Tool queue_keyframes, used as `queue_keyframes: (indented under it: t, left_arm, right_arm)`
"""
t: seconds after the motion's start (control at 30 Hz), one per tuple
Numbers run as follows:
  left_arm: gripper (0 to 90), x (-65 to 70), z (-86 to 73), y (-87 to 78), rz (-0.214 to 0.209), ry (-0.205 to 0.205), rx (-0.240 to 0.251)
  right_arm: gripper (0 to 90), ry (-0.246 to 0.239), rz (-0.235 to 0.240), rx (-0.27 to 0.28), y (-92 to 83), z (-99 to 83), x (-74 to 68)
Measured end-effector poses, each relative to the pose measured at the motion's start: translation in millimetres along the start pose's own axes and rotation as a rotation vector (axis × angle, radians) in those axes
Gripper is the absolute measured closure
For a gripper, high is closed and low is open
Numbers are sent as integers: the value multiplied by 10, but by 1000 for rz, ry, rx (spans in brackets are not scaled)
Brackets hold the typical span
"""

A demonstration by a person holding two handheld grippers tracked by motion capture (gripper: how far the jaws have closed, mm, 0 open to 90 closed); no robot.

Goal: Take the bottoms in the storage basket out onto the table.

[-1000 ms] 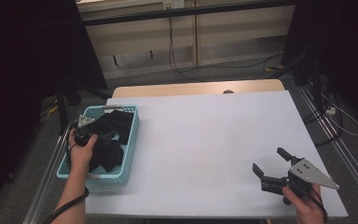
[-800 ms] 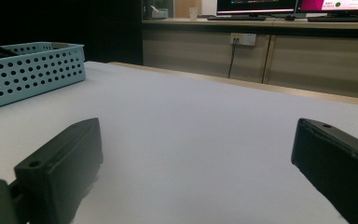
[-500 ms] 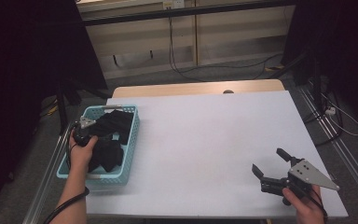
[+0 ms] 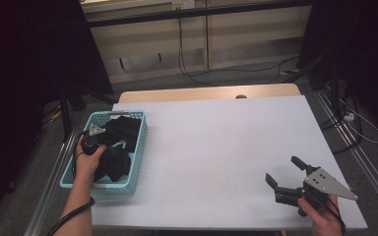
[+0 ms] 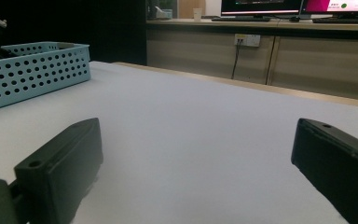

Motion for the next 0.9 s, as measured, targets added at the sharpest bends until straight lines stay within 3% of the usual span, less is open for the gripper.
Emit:
queue_keyframes:
  t: [0.2,0.33,0.4,0.63,0.7,0.77,0.9]
  left_arm:
    - [45,54,-36,56,-59,-18,-47]
    - [78,86,-43,75,-109,-43,-34]
    - [79,118,-30,80,-127,-36,-28]
    - [108,257,41,82,-257,10,9]
    - [110,262,58,76,-256,28,0]
    - [116,253,72,69,-239,4,4]
    - [83,175,119,7,-174,2,20]
  right_arm:
    - [11,1,4,0,-2,0,-5]
    - [11,-2,3,8,-9,7,-6]
    - [11,-2,2,6,-9,5,-6]
    - [12,-4,4,5,2,4,-10]
    - [12,-4,4,5,1,4,-10]
    - [12,-2,1,5,0,5,-6]
    - [12,-2,0,7,-6,6,1]
Point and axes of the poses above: each handheld gripper's, and its own axes: y roughly forward along the jaws, z roughly out of its top, x roughly to its right, the point moved 3 cm from there along y, roughly forward along the jaws, and after that the axes turned 13 degrees about y, right-handed, at the moved point
